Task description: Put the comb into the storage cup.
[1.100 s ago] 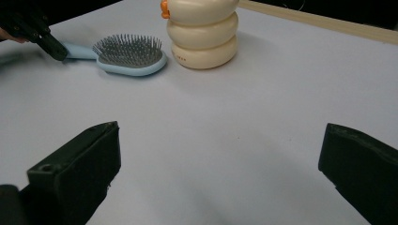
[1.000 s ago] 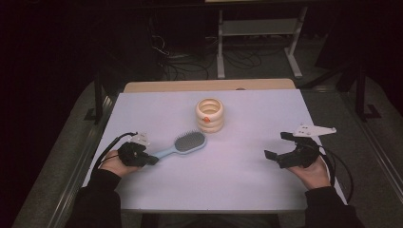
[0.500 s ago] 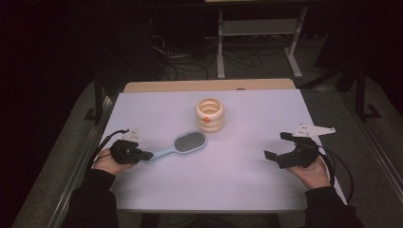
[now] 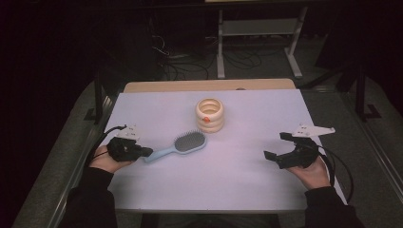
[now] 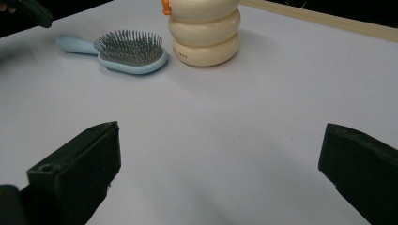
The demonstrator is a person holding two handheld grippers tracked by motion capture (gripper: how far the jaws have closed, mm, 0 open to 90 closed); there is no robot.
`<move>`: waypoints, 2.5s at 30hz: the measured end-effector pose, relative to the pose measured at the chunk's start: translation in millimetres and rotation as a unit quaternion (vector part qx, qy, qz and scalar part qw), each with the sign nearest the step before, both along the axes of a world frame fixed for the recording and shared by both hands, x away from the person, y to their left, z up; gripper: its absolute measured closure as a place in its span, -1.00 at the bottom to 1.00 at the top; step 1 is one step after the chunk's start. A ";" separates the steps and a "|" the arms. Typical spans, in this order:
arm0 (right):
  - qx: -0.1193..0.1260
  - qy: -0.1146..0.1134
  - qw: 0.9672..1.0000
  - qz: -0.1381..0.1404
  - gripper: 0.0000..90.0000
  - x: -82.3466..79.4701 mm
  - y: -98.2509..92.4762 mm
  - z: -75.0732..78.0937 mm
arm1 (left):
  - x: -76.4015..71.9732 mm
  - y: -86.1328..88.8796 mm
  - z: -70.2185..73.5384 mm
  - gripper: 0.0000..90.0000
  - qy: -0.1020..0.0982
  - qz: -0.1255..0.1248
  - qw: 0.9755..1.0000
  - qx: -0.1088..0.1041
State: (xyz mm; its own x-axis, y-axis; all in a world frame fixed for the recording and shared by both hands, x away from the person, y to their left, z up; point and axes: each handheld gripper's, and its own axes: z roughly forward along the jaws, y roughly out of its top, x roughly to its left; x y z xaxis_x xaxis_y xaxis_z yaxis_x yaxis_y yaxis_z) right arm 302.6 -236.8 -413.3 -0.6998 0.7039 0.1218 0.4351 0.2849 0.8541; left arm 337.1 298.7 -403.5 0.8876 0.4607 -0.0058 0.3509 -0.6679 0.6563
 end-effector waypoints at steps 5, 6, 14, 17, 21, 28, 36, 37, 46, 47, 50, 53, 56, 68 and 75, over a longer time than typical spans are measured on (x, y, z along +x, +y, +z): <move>-0.001 0.000 1.000 -0.002 -1.00 0.1 -0.3 -0.1 | 0.3 -4.9 9.7 0.89 -0.013 -0.011 1.000 -0.001; -0.001 0.001 1.000 -0.002 -1.00 0.1 -0.2 -0.2 | 0.7 -6.1 11.2 0.88 -0.016 -0.014 1.000 0.000; -0.002 0.002 1.000 -0.002 -1.00 0.2 -0.3 -0.3 | 6.9 -12.9 25.5 0.75 -0.015 -0.030 0.999 0.001; -0.002 0.001 1.000 -0.002 -1.00 0.2 -0.2 -0.2 | 10.6 -14.5 31.2 0.68 -0.017 -0.035 0.999 0.005; 0.000 0.000 1.000 0.002 -1.00 0.3 -0.1 -0.2 | 16.1 -21.5 33.7 0.49 -0.021 -0.036 0.999 0.019; 0.000 0.001 1.000 0.004 -1.00 0.2 0.3 -0.3 | 27.3 -32.2 31.9 0.18 -0.007 -0.040 0.999 0.034; -0.001 0.001 1.000 0.004 -1.00 0.4 0.4 -0.4 | 31.6 -37.5 23.6 -0.22 0.003 -0.036 0.998 0.047; -0.001 0.002 1.000 0.005 -1.00 0.5 0.5 -0.5 | 32.5 -37.5 23.1 -0.27 0.009 -0.040 0.998 0.039; -0.001 0.001 1.000 0.005 -1.00 0.4 0.6 -0.5 | 39.1 -42.1 13.4 -0.54 0.035 -0.053 0.997 0.041; -0.001 0.001 1.000 0.005 -1.00 0.5 0.6 -0.5 | 39.5 -43.0 11.8 -0.58 0.030 -0.057 0.997 0.047; -0.004 0.003 1.000 0.007 -1.00 0.9 1.0 -0.9 | 40.7 -47.0 7.7 -0.65 0.021 -0.061 0.997 0.051; -0.005 0.003 1.000 0.006 -1.00 0.6 1.3 -0.9 | 42.4 -51.8 5.2 -0.71 0.012 -0.066 0.996 0.051; -0.003 0.001 1.000 0.005 -1.00 0.4 0.8 -0.6 | 43.9 -55.9 1.8 -0.82 0.012 -0.071 0.996 0.056; -0.006 0.003 1.000 0.008 -1.00 0.4 1.5 -0.8 | 47.1 -73.3 -18.7 -1.00 0.030 -0.088 0.990 0.101; -0.007 0.003 1.000 0.010 -1.00 0.4 2.1 -1.2 | 50.7 -74.1 -23.4 -0.94 0.034 -0.093 0.989 0.107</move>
State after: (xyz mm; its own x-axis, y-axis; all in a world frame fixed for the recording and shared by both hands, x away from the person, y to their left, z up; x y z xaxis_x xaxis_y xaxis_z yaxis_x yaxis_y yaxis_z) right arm 303.0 -234.7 -414.5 -0.7129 0.6916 0.1160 0.4348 0.3062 0.8469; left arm 387.7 224.6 -426.9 0.9581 0.2863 0.0110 0.2474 -0.8460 0.4724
